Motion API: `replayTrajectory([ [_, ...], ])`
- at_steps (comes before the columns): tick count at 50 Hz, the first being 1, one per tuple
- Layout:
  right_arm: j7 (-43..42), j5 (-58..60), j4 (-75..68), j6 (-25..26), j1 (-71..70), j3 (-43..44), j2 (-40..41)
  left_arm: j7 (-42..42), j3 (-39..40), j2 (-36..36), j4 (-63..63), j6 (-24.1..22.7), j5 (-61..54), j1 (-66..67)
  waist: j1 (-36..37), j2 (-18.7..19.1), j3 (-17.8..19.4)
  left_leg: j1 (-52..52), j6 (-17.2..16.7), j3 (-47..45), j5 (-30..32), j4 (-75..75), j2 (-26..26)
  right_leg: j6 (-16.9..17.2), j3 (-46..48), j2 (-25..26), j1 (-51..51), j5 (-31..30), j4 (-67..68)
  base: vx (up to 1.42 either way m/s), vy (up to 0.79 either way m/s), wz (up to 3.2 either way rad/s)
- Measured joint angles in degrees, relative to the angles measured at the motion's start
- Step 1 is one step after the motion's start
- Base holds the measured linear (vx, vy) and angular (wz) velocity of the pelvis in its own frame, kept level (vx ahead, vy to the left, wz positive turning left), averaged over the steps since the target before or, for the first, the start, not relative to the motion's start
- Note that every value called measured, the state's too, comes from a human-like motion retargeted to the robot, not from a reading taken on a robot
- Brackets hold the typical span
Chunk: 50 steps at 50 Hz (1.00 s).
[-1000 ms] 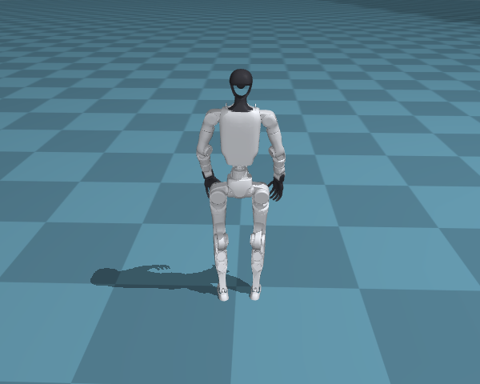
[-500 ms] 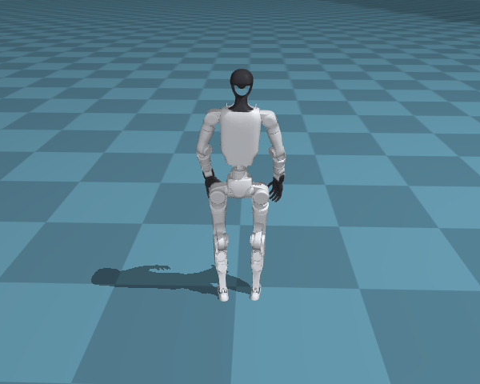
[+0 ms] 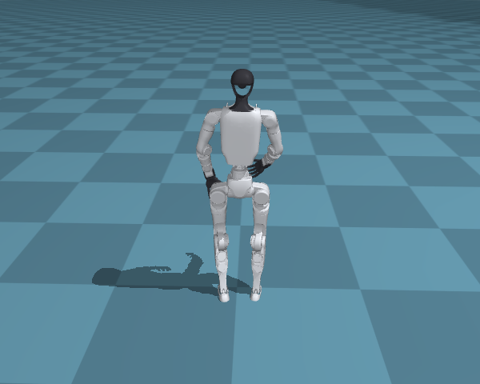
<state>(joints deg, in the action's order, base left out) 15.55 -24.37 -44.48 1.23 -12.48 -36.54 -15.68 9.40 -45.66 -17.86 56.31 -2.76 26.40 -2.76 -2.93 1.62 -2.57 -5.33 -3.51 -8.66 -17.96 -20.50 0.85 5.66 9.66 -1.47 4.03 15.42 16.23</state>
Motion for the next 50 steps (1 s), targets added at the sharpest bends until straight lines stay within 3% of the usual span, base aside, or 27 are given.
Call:
replayTrajectory([
  [10, 4.93, -20.57, 28.36, 1.05, -6.53, -1.96, -4.52, 2.72, -0.98, 0.23, 0.53, 0.47, 0.49, 0.54, -1.14, 0.21, -0.15, -0.25, 0.22, -0.42, 0.6, 0.17, 0.26, 0.75, -0.58, 0.4, -0.03, -1.65, -1.6, 0.0, 0.0, 0.0],
  [20, 5.9, -30.63, 47.41, 1.36, -10.89, -3.64, -8.49, 2.65, -1.12, 0.24, 0.97, 0.92, 0.35, 0.86, -1.42, 0.63, -0.35, -0.63, 0.24, -0.41, 1.19, 0.38, 0.41, 0.89, -1.03, 0.74, 0.17, -2.6, -2.74, 0.0, 0.0, 0.0],
  [33, 6.48, -34.16, 51.4, 3.12, -12.44, -7.1, -10.64, 1.09, -1.54, 0.28, 0.94, 1.33, -0.36, 1.26, -1.23, 1.25, -0.51, -0.91, 0.15, -0.43, 1.72, 0.97, 0.62, 1.07, -1.49, 1.2, 0.22, -3.62, -4.43, 0.0, 0.0, 0.0],
  [50, 8.68, -34.6, 45.62, 6.11, -10.39, -10.81, -10.78, 0.51, -1.97, 0.11, 0.4, 1.3, -1.17, 2.08, -1.16, 1.52, -0.44, -0.77, 0.15, -0.96, 2.25, 1.67, 0.66, 1.61, -2.36, 1.44, 0.24, -4.27, -5.88, 0.0, 0.0, 0.0],
])
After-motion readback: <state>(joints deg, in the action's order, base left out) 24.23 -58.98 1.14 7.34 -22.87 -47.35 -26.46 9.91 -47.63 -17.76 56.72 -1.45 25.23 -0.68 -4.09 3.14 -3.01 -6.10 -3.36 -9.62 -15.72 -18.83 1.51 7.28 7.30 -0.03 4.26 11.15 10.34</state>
